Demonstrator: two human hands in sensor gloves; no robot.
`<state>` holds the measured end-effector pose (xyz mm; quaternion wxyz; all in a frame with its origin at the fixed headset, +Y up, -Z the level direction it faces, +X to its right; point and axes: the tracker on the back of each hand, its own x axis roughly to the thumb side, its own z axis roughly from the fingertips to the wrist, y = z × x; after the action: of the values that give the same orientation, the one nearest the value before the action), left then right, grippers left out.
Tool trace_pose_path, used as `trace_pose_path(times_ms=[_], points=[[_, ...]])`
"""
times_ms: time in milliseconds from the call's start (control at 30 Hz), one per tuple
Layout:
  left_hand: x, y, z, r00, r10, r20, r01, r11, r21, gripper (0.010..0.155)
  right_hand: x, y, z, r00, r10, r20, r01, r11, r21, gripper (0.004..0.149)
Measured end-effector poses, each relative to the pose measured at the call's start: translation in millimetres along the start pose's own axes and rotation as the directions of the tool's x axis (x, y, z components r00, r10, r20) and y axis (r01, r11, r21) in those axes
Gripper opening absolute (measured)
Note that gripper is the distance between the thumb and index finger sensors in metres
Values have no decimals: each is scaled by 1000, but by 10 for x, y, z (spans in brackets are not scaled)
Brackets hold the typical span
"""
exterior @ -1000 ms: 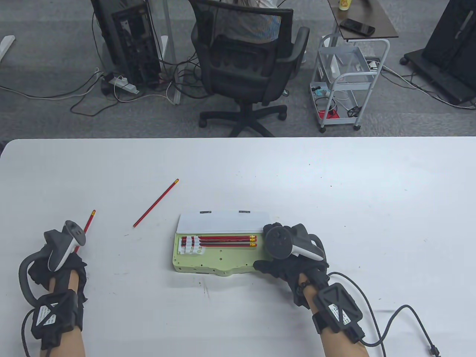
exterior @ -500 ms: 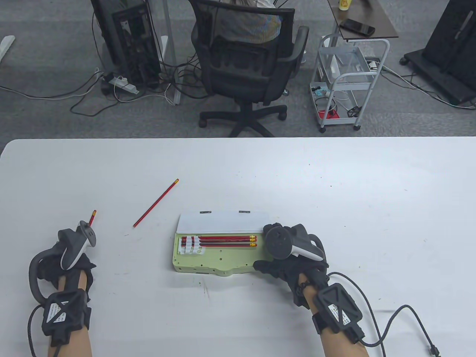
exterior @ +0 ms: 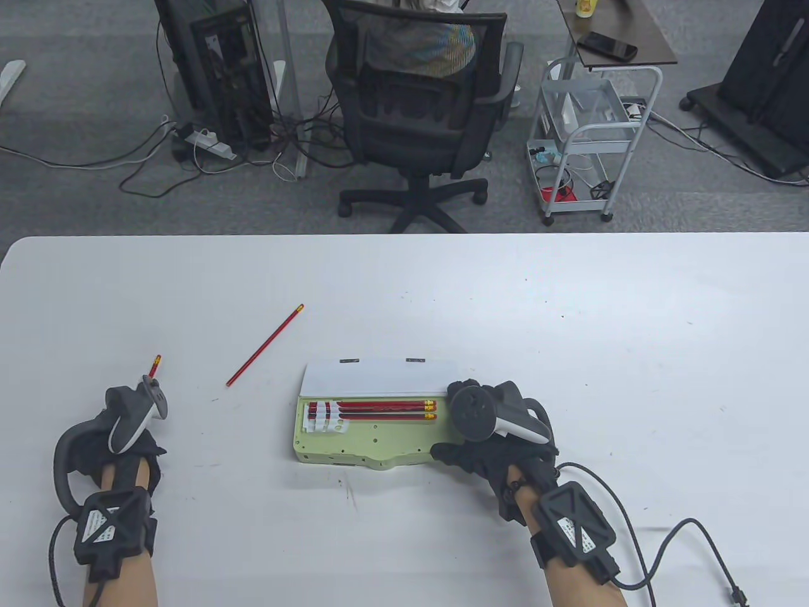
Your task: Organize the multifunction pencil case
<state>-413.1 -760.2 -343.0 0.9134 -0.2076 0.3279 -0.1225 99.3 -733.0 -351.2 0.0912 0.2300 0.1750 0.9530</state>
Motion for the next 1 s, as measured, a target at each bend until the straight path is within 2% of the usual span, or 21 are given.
trace_pose_path(times_ms=[100,233,433,500,600,767,1000], points=[[-11,53,68,995,93,33,-94,994,52,43,1,1,0,1000,0,0,0,1000,0,102],[48,231,270,968,209,142,-228,964,138,43,3,0,-1,1000,2,0,-2,1000,1,102],[319,513,724,889,278,364,-380,891,248,44,4,1,0,1000,4,2,-4,1000,2,102],[467,575,928,832,295,471,-457,844,279,44,4,2,0,1000,5,2,-5,1000,0,102],[672,592,1178,759,262,595,-518,798,308,44,4,2,3,1000,8,2,-8,1000,-5,102],[901,583,1471,648,151,746,-547,774,319,44,2,0,8,1000,16,4,-16,1000,-20,102],[941,530,1541,592,102,800,-559,766,316,44,31,-40,32,999,49,4,-49,998,-42,100]])
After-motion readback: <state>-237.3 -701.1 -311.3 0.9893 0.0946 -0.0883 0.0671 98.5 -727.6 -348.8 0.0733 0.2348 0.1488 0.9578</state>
